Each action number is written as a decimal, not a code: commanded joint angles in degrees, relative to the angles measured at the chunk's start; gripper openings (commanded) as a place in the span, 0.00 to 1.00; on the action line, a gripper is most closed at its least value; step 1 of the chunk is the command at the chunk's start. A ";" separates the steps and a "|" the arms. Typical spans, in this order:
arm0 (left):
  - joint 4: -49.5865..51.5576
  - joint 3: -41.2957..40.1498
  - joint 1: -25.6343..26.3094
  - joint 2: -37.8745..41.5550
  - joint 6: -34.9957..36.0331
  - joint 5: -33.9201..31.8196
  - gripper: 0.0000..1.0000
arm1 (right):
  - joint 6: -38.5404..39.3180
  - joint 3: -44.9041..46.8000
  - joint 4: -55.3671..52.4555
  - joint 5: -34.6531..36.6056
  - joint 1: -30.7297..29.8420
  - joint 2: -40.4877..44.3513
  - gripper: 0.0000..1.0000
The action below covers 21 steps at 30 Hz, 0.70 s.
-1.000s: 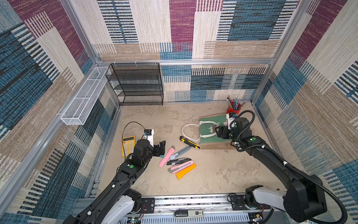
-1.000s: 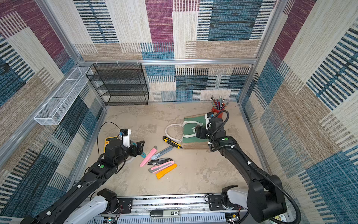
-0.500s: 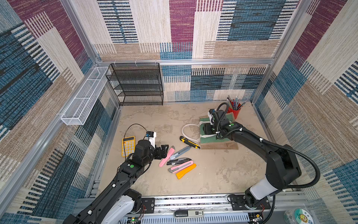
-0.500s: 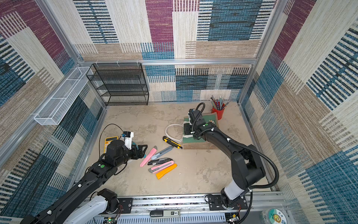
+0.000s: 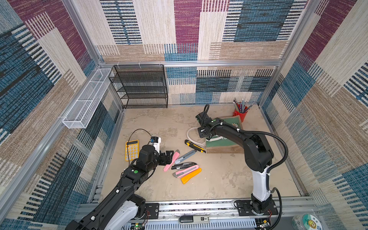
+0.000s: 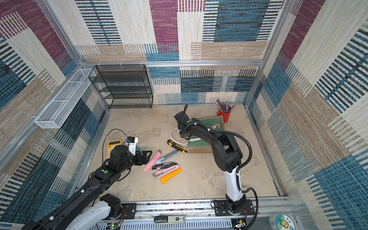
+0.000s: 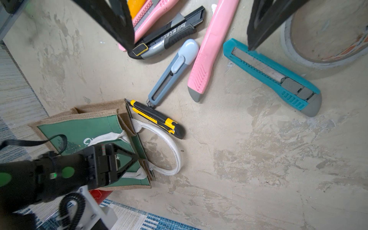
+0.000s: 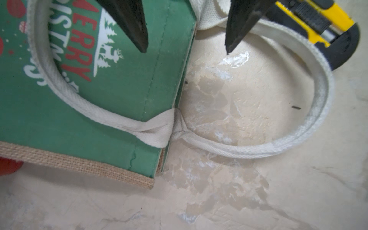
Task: Place the art knife into the pouch
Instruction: Adjust the pouch at the center of the board.
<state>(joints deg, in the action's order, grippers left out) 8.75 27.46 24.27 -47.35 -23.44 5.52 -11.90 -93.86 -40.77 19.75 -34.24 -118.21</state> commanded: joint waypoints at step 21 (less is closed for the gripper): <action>-1.14 -3.56 -0.01 3.45 -0.29 1.29 0.92 | -5.88 -17.42 -21.37 23.94 -3.03 -15.91 0.55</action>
<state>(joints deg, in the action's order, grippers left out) 8.78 24.18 24.27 -44.05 -23.79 6.35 -15.77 -110.65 -59.07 39.44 -37.17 -133.23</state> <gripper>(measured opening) 0.915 0.555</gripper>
